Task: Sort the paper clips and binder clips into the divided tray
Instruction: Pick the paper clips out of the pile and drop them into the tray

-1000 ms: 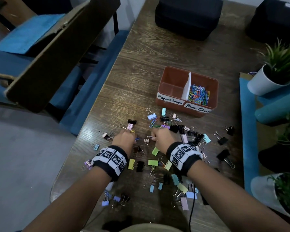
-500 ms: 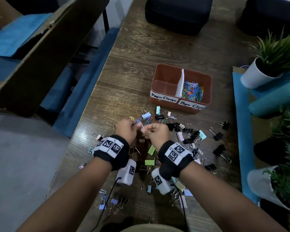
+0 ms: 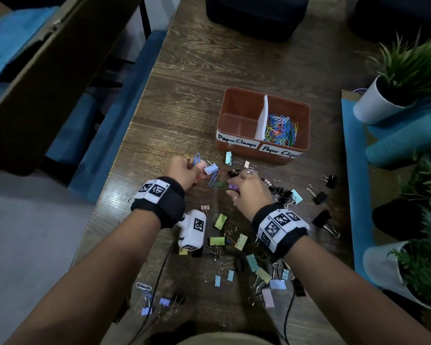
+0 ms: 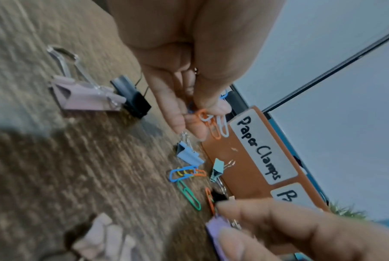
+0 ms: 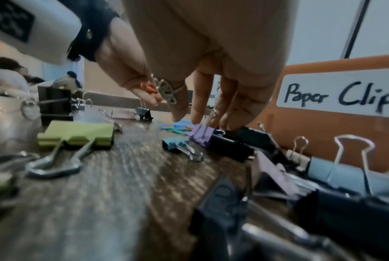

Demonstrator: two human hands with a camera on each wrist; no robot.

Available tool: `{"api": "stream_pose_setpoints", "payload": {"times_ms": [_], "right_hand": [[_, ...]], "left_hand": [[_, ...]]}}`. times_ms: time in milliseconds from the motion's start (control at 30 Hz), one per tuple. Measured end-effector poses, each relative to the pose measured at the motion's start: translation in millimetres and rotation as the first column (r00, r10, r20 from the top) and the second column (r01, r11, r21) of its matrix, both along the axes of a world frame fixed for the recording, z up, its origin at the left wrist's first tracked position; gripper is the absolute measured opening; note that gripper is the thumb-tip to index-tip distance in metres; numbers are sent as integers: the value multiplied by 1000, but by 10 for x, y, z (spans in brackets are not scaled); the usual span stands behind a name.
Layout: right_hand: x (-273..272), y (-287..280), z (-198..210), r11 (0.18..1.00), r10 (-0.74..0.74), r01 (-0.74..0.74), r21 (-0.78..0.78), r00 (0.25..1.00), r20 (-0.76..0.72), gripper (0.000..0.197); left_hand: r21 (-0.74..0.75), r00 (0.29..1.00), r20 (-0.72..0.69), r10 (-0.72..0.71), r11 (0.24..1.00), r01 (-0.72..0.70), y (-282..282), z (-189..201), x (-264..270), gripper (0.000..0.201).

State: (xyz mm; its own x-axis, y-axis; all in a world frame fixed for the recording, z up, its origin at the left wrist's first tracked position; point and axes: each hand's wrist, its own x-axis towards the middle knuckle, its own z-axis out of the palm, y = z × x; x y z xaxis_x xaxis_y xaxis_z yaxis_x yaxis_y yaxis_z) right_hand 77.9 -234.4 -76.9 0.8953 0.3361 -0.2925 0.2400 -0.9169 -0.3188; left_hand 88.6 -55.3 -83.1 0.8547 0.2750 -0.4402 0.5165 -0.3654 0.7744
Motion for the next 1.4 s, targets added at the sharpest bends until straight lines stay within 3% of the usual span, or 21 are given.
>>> {"api": "stream_pose_setpoints", "payload": {"times_ms": [67,200,367,467,533,600,667,767,867,933,1000,1100,1167,1233,1300,1333,1400], "right_hand": [[-54,-58,-2,1000,-24,24,-13,1000,-1,28],[-122,-90,44,994,-28,24,-109,999,-37,38],[21,-28,142,972,-218,205,115,970,110,21],[157,-27,174,981,-186,190,45,979,-80,33],[184,-22,124,988,-151,153,-3,970,-188,28],[166,-33,86,978,-192,205,49,964,-186,17],[137,-92,97,961,-246,261,92,958,-144,18],[41,-236,117,969,-223,233,80,968,-117,19],[-89,-294,66,974,-198,205,97,977,-72,14],[-126,-286,37,951,-226,226,211,974,-26,28],[-78,-240,30,952,-165,167,256,986,-31,38],[53,-168,-10,994,-11,20,112,997,-79,26],[74,-185,-21,995,17,-11,94,998,-66,21],[-8,-267,1,986,1,-12,168,998,66,18],[-170,-389,46,978,-3,-29,204,988,155,14],[-264,-448,62,984,28,-47,174,993,111,15],[-424,-518,106,994,95,-88,58,988,-122,16]], "left_hand": [[-171,999,-8,48,984,-49,1,-41,-2,18],[-238,997,-38,68,968,-75,0,-37,-19,16],[-222,998,-60,-17,975,4,-94,-27,-76,20],[-278,996,-74,-45,960,23,-120,-26,-82,23],[-406,994,-109,-29,914,-17,-130,-2,-80,26],[-524,988,-143,-53,851,-30,-140,63,-89,29],[-542,977,-159,-141,840,33,-152,112,-101,34],[-409,955,-157,-252,896,169,-181,133,-124,42],[-227,960,-110,-260,946,230,-213,67,-161,45],[-217,960,-88,-265,946,241,-253,28,-174,39],[-209,957,-78,-279,943,258,-290,30,-171,36],[-155,948,-87,-307,944,291,-309,33,-164,35],[-37,936,-91,-339,941,337,-291,37,-167,41],[138,929,-83,-362,919,370,-235,50,-164,46],[227,914,-76,-399,886,405,-158,40,-152,39],[223,908,-70,-414,881,418,-125,31,-148,34],[207,904,-49,-425,881,426,-74,-8,-153,31]]}}
